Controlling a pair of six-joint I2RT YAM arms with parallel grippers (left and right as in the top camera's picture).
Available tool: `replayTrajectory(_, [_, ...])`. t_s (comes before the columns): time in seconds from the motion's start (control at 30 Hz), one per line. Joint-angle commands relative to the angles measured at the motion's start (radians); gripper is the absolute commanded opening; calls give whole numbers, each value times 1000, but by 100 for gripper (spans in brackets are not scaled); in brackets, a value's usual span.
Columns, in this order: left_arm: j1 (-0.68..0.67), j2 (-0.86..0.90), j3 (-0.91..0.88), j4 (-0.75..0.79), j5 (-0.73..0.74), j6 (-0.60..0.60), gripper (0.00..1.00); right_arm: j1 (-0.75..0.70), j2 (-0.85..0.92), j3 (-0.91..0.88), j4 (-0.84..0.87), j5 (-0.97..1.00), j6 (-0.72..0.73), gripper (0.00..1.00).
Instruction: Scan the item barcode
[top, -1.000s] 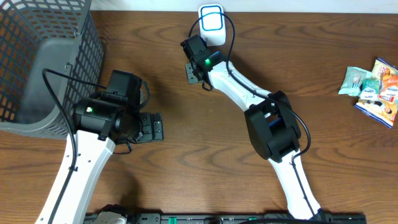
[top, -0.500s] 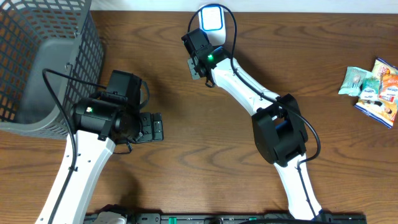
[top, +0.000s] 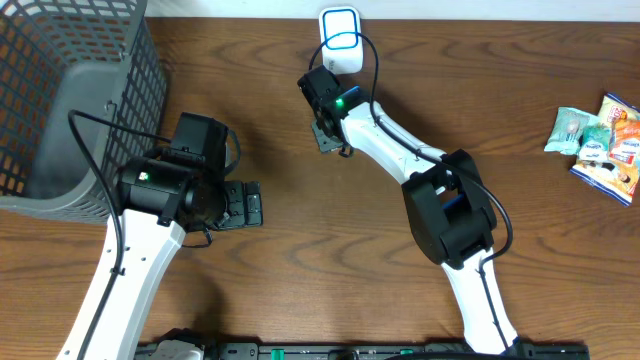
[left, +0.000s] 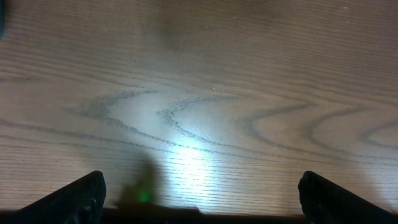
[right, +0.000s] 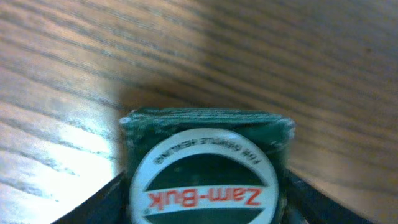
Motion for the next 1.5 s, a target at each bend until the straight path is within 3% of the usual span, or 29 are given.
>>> replayTrajectory(0.0, [4, 2, 1, -2, 9, -8, 98, 12, 2, -40, -17, -7, -28, 86])
replayTrajectory(0.17, [4, 2, 1, -2, 9, -8, 98, 13, -3, -15, -33, -7, -87, 88])
replayTrajectory(0.4, [4, 2, 1, -2, 9, -8, 98, 8, -2, -5, -66, -17, -93, 75])
replayTrajectory(0.67, [4, 2, 1, -2, 9, -8, 98, -52, 11, -8, -42, -200, -93, 74])
replayTrajectory(0.8, [4, 2, 1, -2, 9, -8, 98, -77, 11, -11, -26, -247, -118, 66])
replayTrajectory(1.0, [4, 2, 1, -2, 9, -8, 97, -76, 12, -11, -19, -228, -182, 64])
replayTrajectory(1.47, [4, 2, 1, -2, 9, -8, 98, -93, -81, 117, 182, -148, -145, 52])
